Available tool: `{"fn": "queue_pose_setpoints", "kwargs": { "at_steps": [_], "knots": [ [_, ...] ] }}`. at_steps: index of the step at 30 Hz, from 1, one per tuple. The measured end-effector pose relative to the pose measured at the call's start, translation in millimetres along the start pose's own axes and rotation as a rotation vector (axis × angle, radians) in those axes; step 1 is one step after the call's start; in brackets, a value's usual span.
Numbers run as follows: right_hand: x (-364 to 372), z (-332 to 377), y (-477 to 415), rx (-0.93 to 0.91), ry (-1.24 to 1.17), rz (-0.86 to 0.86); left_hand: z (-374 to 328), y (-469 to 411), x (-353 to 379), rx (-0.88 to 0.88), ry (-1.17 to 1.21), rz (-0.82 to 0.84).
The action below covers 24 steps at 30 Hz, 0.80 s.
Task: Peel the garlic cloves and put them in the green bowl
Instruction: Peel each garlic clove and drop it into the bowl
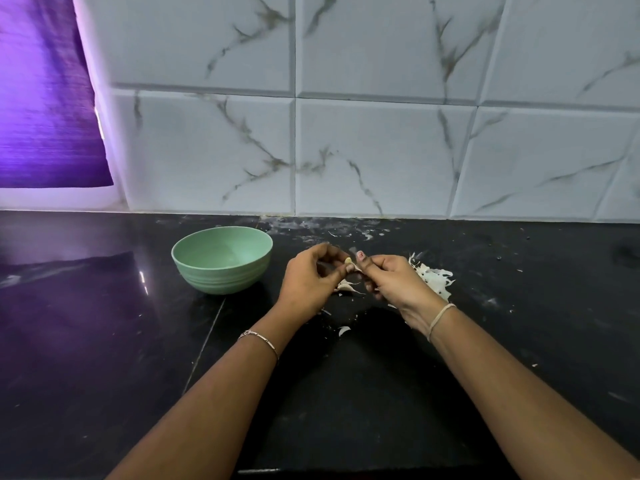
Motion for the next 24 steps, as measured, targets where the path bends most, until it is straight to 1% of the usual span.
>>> {"fn": "queue_pose_setpoints", "kwargs": {
  "at_steps": [2, 7, 11, 13, 16, 17, 19, 21, 24],
  "knots": [
    [-1.6, 0.1, 2.2, 0.022, -0.015, 0.041, 3.0, -1.4, -0.3, -0.007, 0.01, -0.009],
    [-6.2, -0.7, 1.3, 0.044, -0.037, 0.039, 9.4, -1.8, 2.4, -0.038, 0.094, 0.018],
    [-3.5, 1.7, 3.7, -0.01, 0.017, 0.047, 7.8, -0.6, 1.1, -0.045, 0.114, 0.008],
    [-2.5, 4.6, 4.3, -0.094, 0.146, 0.011, 6.5, 0.9, 0.5, -0.034, 0.055, -0.008],
    [1.2, 4.7, 1.4, -0.255, 0.546, -0.064, 4.9, 4.0, 3.0, -0.007, -0.101, -0.051],
    [2.7, 4.5, 0.8, -0.286, 0.634, -0.083, 3.5, 5.1, 4.3, 0.002, -0.118, -0.062],
    [4.6, 3.2, 0.7, -0.321, 0.718, -0.123, 1.0, 5.8, 5.6, 0.015, -0.13, -0.077],
    [5.5, 4.1, 2.7, -0.343, 0.753, -0.16, -2.2, 5.9, 6.9, 0.04, -0.151, -0.08],
    [5.8, 4.7, 2.4, -0.312, 0.727, -0.193, -5.9, 5.4, 9.4, 0.083, -0.131, -0.118]
  ]
}}
Point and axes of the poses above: each hand's wrist, its own y-axis away from the middle knuckle, its own x-axis out of the palm, z = x × y, the point moved 3 cm from there along -y, towards the middle knuckle, and after that the axes turned 4 degrees about -z, right-handed, at the moved point
